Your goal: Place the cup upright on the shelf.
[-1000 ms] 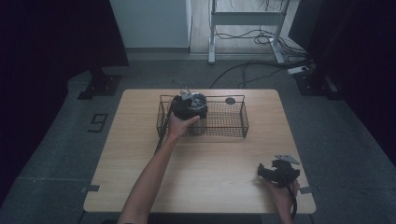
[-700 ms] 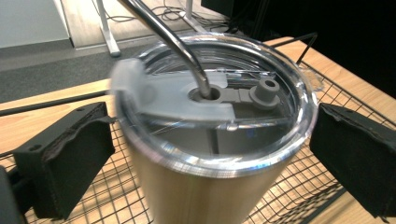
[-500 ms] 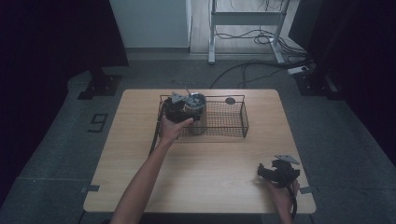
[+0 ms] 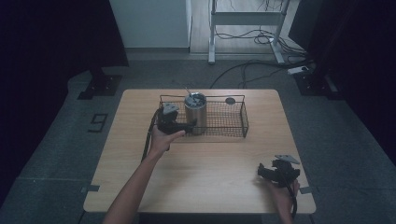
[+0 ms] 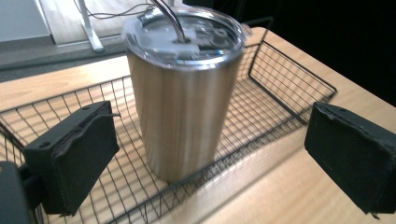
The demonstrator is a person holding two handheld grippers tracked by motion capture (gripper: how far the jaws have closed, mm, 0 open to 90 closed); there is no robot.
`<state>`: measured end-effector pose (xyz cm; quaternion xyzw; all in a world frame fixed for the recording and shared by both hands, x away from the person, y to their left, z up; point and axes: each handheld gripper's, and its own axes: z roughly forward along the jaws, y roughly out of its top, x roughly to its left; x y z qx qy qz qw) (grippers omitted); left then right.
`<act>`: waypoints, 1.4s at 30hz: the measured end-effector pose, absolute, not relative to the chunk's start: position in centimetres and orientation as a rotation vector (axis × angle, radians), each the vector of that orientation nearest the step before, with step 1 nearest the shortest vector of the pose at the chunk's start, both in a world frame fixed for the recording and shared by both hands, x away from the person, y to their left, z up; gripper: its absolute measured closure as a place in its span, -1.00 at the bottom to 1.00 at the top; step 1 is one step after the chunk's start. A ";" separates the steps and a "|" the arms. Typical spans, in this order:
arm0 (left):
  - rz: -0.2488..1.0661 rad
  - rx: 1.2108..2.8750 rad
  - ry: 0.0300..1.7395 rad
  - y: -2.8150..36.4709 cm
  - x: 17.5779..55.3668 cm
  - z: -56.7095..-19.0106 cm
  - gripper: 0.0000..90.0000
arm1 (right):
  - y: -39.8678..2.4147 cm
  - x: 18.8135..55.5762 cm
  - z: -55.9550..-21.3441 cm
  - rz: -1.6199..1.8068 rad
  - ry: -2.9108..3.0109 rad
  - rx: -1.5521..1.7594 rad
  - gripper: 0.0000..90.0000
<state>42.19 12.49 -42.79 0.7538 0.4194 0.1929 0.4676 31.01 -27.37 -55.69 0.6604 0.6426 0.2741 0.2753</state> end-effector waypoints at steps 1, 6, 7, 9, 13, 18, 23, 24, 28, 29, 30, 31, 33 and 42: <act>0.471 1.849 1.025 12.8 41.8 -42.9 -0.94 | -27.4 31.0 -55.7 0.737 1.727 1.776 -1.00; 0.444 1.855 1.016 14.0 40.1 -43.0 -0.94 | -27.4 31.0 -55.7 0.738 1.726 1.774 -1.00; 0.442 1.854 1.013 14.2 39.8 -43.0 -0.94 | -27.4 31.0 -55.7 0.738 1.726 1.775 -1.00; 0.436 1.859 1.007 14.7 39.1 -43.0 -0.94 | -27.4 31.0 -55.7 0.736 1.727 1.777 -1.00; 0.430 1.866 1.014 15.5 38.1 -43.4 -0.93 | -27.4 31.0 -55.7 0.737 1.725 1.778 -1.00; 0.419 1.853 1.040 16.8 37.0 -44.1 -0.93 | -27.4 31.0 -55.7 0.736 1.727 1.777 -1.00; 0.413 1.859 1.050 17.8 35.8 -45.2 -0.91 | -27.4 31.0 -55.7 0.737 1.727 1.777 -1.00; 0.421 1.858 1.052 18.0 35.5 -45.4 -0.91 | -27.4 31.0 -55.7 0.736 1.727 1.777 -1.00; 0.423 1.844 1.062 19.0 34.3 -46.2 -0.88 | -27.4 31.0 -55.7 0.736 1.726 1.778 -1.00; 0.419 1.842 1.065 19.2 34.0 -46.4 -0.88 | -27.4 31.0 -55.7 0.736 1.726 1.778 -1.00; 0.413 1.842 1.069 19.5 33.7 -46.7 -0.88 | -27.4 31.0 -55.7 0.736 1.726 1.778 -1.00; 0.407 1.843 1.071 19.7 33.5 -46.9 -0.88 | -27.4 31.0 -55.7 0.736 1.727 1.777 -1.00; 0.405 1.846 1.077 20.1 33.1 -47.4 -0.87 | -27.4 31.0 -55.7 0.736 1.726 1.778 -1.00; 0.386 1.875 1.114 20.8 32.5 -49.5 -0.84 | -27.4 31.0 -55.7 0.736 1.726 1.777 -1.00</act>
